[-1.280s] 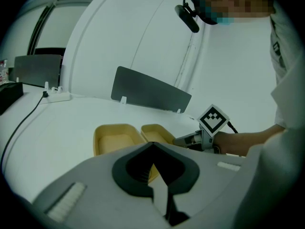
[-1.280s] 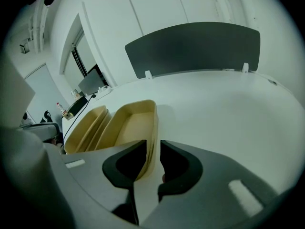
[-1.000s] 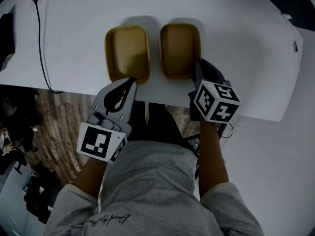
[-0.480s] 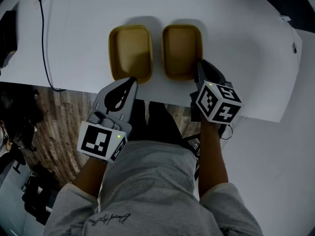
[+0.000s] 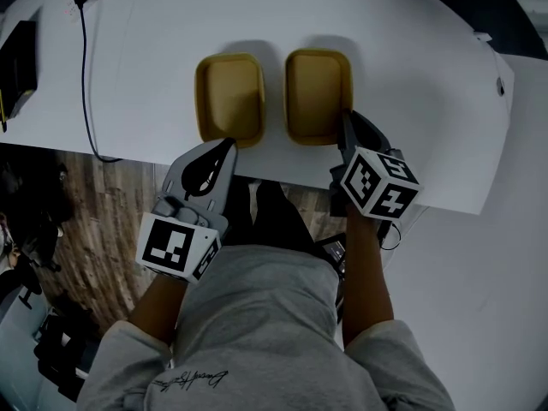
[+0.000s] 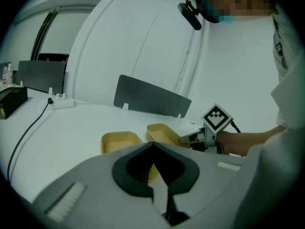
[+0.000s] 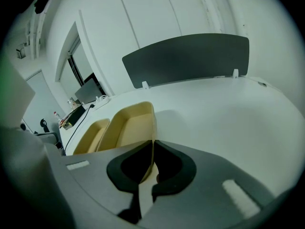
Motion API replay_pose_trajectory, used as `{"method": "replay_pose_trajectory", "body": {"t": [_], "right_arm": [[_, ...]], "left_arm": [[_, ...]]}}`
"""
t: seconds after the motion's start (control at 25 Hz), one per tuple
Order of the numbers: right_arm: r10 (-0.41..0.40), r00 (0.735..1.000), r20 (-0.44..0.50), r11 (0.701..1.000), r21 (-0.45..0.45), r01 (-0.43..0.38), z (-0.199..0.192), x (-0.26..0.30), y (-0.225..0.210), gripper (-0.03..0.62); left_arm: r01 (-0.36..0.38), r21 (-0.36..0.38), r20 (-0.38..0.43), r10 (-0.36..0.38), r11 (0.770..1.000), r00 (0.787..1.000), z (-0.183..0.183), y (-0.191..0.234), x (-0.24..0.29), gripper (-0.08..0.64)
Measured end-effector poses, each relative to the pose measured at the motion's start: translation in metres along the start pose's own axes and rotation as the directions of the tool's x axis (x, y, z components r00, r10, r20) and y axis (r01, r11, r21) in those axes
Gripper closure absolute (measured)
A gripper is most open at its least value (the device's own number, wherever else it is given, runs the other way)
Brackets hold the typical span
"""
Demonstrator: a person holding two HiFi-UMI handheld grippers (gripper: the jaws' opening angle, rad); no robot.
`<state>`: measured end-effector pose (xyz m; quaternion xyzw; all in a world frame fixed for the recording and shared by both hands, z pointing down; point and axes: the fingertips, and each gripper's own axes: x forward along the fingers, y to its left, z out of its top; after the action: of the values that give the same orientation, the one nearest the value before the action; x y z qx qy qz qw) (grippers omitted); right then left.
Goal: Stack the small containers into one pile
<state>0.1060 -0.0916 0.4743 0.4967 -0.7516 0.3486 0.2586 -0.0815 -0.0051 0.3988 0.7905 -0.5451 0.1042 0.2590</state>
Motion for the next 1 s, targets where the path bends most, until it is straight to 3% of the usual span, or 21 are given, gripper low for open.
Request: {"method": "replay_pose_trajectory", "body": {"t": [1.0], "right_arm": [[0.086,0.996,0.025,0.996,-0.038,-0.085,0.019,-0.013,0.080,0.565]], "left_arm": [[-0.069,0.005,0.072,0.068,0.998,0.995,0.030,0.033,-0.049,0.558]]}}
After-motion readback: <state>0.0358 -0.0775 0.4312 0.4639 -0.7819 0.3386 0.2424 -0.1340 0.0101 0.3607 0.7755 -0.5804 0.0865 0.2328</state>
